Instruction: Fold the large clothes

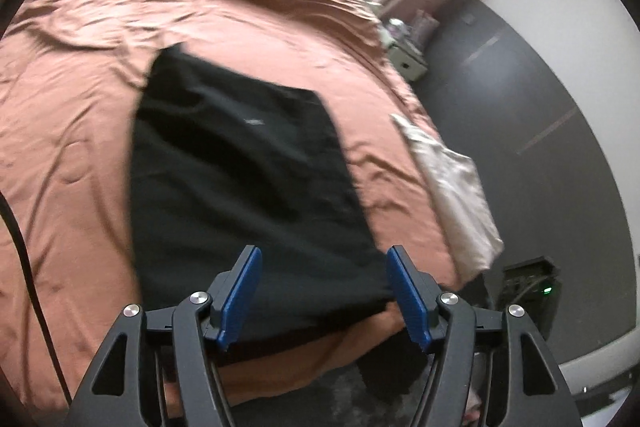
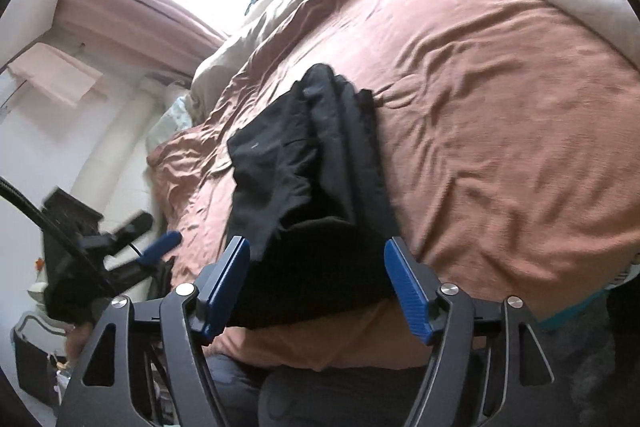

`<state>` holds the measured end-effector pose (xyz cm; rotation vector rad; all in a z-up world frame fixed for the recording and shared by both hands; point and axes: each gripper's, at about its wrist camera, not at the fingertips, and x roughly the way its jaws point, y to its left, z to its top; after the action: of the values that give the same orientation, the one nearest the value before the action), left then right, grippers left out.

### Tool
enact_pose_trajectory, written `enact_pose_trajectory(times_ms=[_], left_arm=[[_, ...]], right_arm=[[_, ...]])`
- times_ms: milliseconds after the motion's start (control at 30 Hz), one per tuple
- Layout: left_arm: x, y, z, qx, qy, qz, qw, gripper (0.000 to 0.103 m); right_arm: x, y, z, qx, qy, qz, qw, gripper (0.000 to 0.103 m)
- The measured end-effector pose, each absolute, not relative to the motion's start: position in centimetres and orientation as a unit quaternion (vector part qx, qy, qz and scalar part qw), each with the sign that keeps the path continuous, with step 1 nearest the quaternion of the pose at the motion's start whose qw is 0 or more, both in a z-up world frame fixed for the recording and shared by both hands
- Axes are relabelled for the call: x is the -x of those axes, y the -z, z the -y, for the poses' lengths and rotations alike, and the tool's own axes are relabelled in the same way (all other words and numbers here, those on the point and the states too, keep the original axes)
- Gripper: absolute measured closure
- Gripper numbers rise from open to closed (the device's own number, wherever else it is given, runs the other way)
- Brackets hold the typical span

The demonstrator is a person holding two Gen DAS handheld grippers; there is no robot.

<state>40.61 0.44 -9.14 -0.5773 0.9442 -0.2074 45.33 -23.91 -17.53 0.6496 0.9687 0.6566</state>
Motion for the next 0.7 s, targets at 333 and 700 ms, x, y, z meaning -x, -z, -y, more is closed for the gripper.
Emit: enact_pose_trajectory(times_ms=[333, 700], left_arm=[[-38.5, 15.0, -5.5, 0.281, 0.011, -0.505, 0.816, 0.037], [-39.8, 18.6, -3.9, 0.277, 0.024, -0.531, 0.8, 0.041]], right_arm=[[-49.5, 20.4, 20.7, -0.327, -0.293, -0.467, 0.767, 0.072], [-47.6, 22.2, 22.3, -0.335, -0.31, -0.45, 0.767, 0.096]])
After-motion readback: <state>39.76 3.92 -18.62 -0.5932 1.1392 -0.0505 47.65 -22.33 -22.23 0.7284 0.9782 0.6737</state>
